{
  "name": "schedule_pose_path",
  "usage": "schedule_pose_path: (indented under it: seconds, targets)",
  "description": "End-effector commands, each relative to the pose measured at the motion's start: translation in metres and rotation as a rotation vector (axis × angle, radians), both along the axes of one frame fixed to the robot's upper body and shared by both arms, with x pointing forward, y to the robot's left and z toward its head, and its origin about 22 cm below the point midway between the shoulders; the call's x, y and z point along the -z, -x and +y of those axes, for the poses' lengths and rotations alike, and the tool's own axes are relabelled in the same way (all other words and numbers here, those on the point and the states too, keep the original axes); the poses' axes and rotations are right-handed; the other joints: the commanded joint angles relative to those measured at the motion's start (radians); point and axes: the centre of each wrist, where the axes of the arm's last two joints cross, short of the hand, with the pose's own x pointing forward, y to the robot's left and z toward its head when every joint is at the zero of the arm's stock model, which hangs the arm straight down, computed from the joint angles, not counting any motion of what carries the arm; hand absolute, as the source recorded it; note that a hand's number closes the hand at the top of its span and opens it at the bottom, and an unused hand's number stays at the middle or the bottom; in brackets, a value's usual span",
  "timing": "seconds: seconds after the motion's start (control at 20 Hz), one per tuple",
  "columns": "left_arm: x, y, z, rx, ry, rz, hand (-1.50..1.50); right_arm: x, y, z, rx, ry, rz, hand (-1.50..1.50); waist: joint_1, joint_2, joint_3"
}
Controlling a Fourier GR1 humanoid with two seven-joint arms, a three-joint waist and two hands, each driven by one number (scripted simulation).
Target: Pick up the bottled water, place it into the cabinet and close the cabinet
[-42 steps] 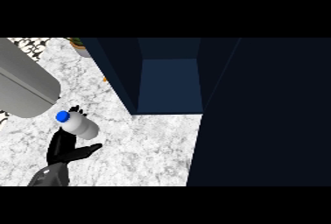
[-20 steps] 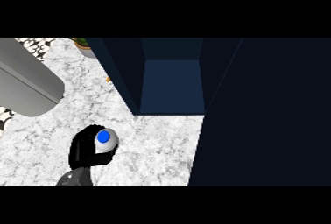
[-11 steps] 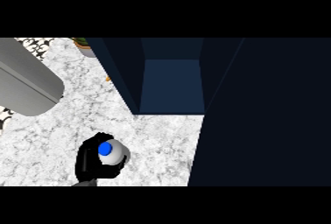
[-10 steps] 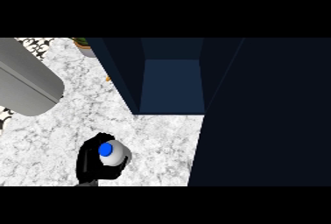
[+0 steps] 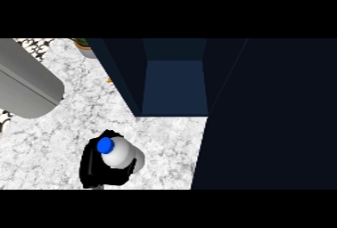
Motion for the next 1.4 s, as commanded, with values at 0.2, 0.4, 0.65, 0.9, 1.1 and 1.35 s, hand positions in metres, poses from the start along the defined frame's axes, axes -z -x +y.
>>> schedule_pose_path:
  seconds: [0.2,0.4,0.65,0.9,1.1,1.35]
  targets:
    - [-0.063,-0.015,-0.036,0.019,-0.043,-0.051,1.50,-0.018,0.017,-0.015,0.033,-0.003,-0.069,-1.50,-0.004,0.001,0.000]
    - [-0.079,-0.038,-0.043,0.017,-0.051,-0.073,1.50,-0.019,0.021,-0.011,0.012,0.016,-0.063,-1.50,-0.007,0.002,0.000]
    - [-0.104,-0.057,-0.081,0.030,-0.068,-0.059,1.50,-0.022,0.021,-0.016,0.027,0.008,-0.067,-1.50,-0.014,0.003,-0.001]
    - [-0.124,-0.083,-0.087,-0.012,-0.089,-0.089,1.50,-0.013,0.023,-0.013,0.030,-0.012,-0.075,-1.50,-0.017,0.003,0.000]
    - [-0.122,-0.081,-0.105,-0.049,-0.147,-0.082,1.50,-0.010,0.026,-0.006,0.026,-0.015,-0.052,-1.50,-0.013,0.002,0.000]
    - [-0.131,-0.112,-0.117,-0.067,-0.189,-0.073,1.50,-0.003,0.027,-0.005,0.016,-0.027,-0.057,-1.50,-0.019,0.003,0.000]
